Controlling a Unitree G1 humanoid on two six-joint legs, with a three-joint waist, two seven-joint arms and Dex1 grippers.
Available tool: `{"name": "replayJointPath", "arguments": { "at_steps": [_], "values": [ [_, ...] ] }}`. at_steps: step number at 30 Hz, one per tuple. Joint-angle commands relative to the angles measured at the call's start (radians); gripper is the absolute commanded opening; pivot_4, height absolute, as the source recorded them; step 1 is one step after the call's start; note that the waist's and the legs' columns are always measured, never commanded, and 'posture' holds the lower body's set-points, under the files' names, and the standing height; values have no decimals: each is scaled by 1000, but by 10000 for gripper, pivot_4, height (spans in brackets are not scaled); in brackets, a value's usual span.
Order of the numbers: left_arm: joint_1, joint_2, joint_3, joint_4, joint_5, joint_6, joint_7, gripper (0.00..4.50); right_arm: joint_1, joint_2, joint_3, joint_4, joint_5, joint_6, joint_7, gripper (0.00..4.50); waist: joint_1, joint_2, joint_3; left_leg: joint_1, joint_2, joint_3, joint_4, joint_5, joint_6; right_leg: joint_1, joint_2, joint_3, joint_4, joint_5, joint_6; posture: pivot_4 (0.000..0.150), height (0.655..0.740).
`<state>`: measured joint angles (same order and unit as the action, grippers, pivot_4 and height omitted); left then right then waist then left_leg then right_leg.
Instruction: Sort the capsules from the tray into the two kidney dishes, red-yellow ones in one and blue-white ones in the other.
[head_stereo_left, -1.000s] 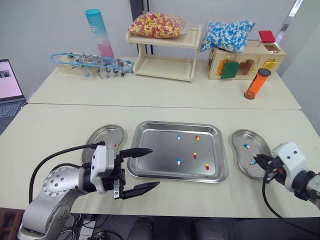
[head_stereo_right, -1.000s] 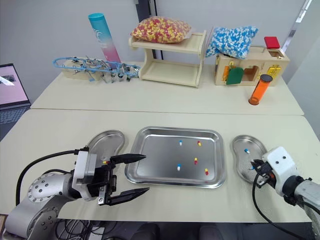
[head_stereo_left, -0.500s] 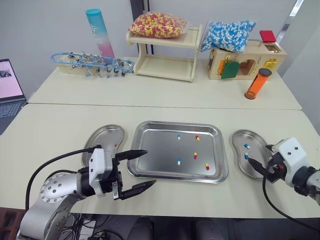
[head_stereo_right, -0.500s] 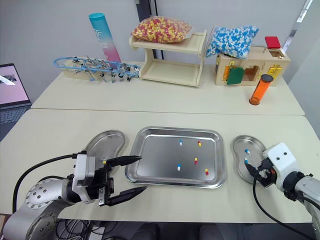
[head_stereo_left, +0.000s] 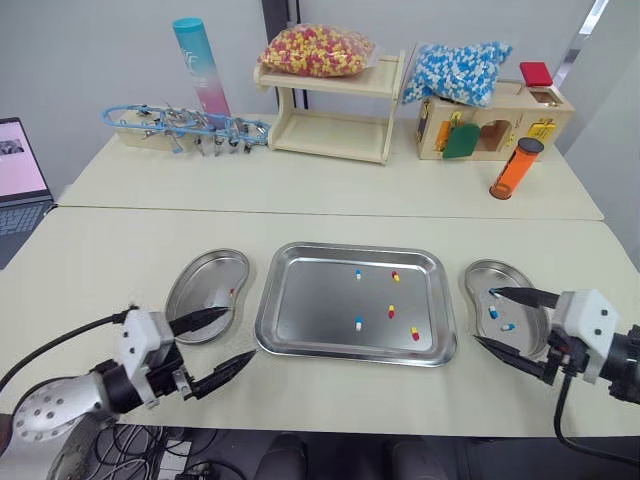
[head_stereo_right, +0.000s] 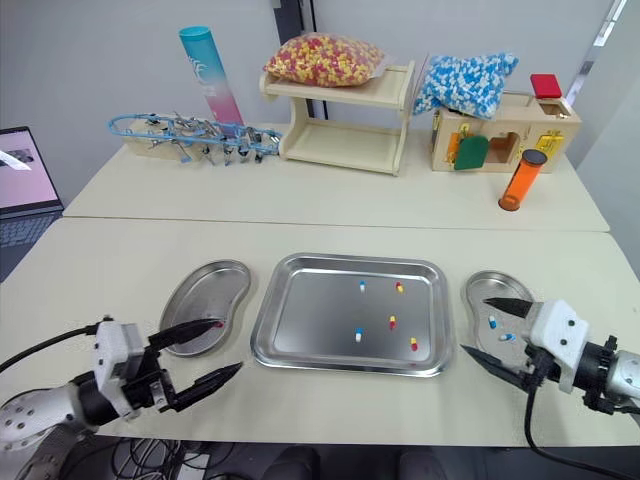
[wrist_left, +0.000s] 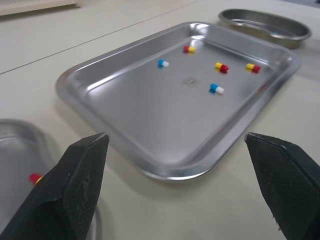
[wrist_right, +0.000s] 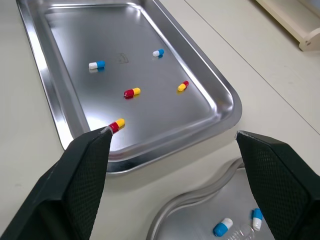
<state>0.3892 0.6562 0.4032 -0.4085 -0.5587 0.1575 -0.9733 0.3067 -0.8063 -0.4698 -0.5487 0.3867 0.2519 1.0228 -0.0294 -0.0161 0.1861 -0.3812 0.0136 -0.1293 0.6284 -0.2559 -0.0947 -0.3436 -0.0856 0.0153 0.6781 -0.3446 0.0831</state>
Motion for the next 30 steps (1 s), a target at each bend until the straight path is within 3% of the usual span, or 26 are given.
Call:
{"name": "replayJointPath", "arguments": {
  "at_steps": [1, 10, 22, 30],
  "values": [
    [40, -39, 75, 19, 27, -62, 45, 45000, 56, 18, -80, 62, 0, -105, 38, 41849, 1, 0, 0, 0, 0, 0, 0, 0, 0, 1, 0, 0, 0, 0, 0, 1500, 7400],
    [100, -114, 185, 99, 49, -96, 157, 45000, 195, 37, -163, 226, -10, -238, 82, 43522, 0, -1, 0, 1, 0, 0, 0, 0, 0, 2, 0, 0, 0, 0, 0, 1500, 7400],
    [141, -92, 232, 166, 34, -90, 120, 45000, 141, -4, -157, 296, -7, -203, 41, 43522, 0, -1, -1, 2, 0, 1, 0, 0, 0, 2, 0, 1, 0, 0, 0, 1500, 7400],
    [100, -53, 202, 134, 18, -46, 92, 45000, 52, -76, -102, 412, -9, -236, 117, 43522, -1, -1, -1, 2, 0, 1, 0, 0, 0, 2, 0, 1, 0, 0, 0, 1500, 7400]
  ]
}}
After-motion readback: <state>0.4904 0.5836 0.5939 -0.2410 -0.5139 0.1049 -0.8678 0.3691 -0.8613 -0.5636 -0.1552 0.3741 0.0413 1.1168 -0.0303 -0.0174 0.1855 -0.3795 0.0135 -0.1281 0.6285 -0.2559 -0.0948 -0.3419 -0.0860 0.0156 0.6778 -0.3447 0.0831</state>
